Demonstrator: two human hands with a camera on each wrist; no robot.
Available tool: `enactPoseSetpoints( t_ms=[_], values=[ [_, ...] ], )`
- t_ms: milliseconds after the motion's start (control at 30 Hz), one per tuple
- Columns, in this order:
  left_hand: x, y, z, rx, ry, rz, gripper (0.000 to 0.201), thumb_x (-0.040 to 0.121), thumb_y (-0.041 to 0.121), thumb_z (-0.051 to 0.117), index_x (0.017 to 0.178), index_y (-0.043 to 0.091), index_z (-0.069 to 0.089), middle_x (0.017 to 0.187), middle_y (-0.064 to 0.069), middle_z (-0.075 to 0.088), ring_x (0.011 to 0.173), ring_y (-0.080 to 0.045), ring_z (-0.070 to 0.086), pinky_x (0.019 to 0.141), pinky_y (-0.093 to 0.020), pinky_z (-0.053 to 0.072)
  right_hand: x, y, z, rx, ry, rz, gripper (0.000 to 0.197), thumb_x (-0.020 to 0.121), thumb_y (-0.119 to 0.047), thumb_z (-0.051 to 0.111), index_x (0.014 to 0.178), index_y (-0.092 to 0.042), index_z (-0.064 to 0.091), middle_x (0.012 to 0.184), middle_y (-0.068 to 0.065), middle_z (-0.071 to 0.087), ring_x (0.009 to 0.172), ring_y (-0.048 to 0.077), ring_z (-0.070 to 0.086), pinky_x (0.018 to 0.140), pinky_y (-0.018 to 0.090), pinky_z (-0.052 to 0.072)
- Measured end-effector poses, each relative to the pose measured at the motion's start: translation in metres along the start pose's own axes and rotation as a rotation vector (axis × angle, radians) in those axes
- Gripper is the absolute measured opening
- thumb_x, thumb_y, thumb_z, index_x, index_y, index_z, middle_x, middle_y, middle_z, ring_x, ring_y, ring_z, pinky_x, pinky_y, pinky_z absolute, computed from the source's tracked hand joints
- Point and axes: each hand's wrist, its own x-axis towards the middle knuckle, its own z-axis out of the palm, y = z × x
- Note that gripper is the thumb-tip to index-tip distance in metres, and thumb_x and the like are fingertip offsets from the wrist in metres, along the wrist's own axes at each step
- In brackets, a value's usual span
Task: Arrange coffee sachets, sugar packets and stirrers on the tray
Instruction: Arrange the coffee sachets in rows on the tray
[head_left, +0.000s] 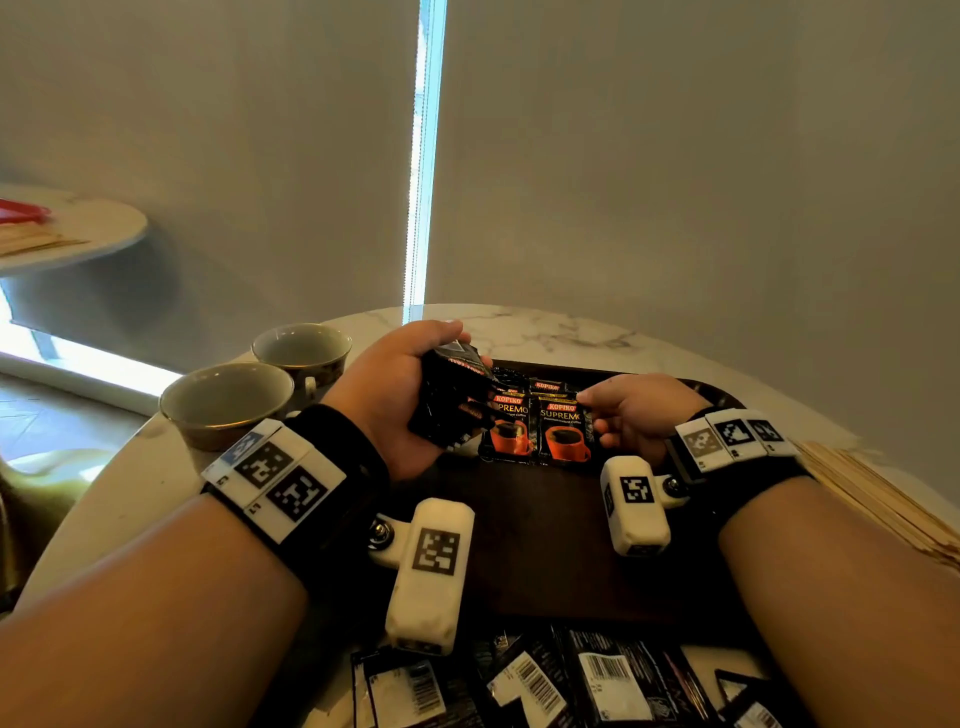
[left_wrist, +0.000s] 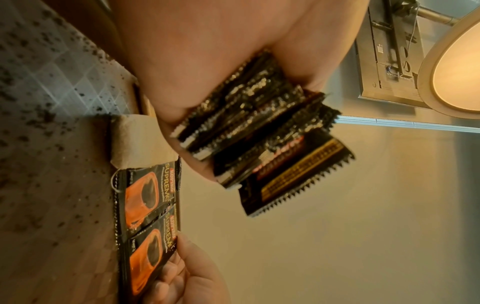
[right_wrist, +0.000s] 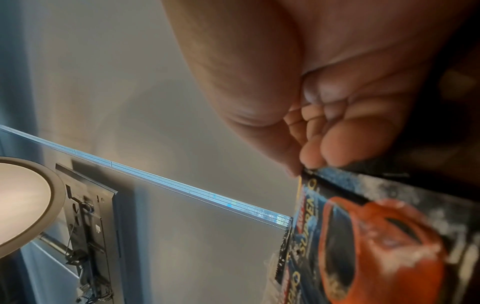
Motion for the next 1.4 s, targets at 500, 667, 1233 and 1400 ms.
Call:
enactPoseSetpoints(
  t_ms=[500,667,1233,1400],
  values=[
    [-0.001,0.000,0.000,0.010,0.001,-0.011,0.026,0.096,0.030,0.057,0.115,0.013,0.057,0.096,-0.012,0.066,0.068,-0.027,0.069,0.064,-0.039,0.055,-0.002,-0.003,0.003,0.034,0.022,-0.006,0.010,0.097,-0.012,0.063,0.098,-0.003,0.059,0.080,0.008,0.057,0.058,0.014,0.053,0.046,0.024,0.045],
    [-0.001,0.000,0.000,0.021,0.008,-0.017,0.028,0.094,0.029,0.059,0.117,0.012,0.058,0.096,-0.014,0.065,0.069,-0.027,0.068,0.064,-0.039,0.054,-0.002,-0.005,0.003,0.063,0.073,-0.059,0.014,0.096,-0.014,0.064,0.100,-0.002,0.058,0.080,0.010,0.058,0.055,0.014,0.056,0.045,0.024,0.047],
    [-0.009,0.000,0.009,0.015,-0.022,-0.034,0.031,0.098,0.027,0.056,0.124,0.010,0.056,0.099,-0.019,0.065,0.070,-0.031,0.068,0.051,-0.035,0.055,-0.067,-0.051,0.022,0.051,-0.270,-0.562,0.016,0.083,-0.008,0.074,0.094,-0.020,0.073,0.087,0.002,0.067,0.065,0.013,0.058,0.050,0.023,0.047],
    [-0.010,-0.001,0.010,-0.002,-0.121,-0.058,0.053,0.102,0.045,0.051,0.138,0.006,0.053,0.119,-0.026,0.069,0.091,-0.033,0.073,0.070,-0.039,0.063,-0.092,-0.057,0.037,-0.410,-0.377,-0.669,0.062,0.049,-0.051,0.087,0.106,-0.053,0.064,0.136,-0.010,0.054,0.115,0.015,0.063,0.095,0.044,0.056]
  ],
)
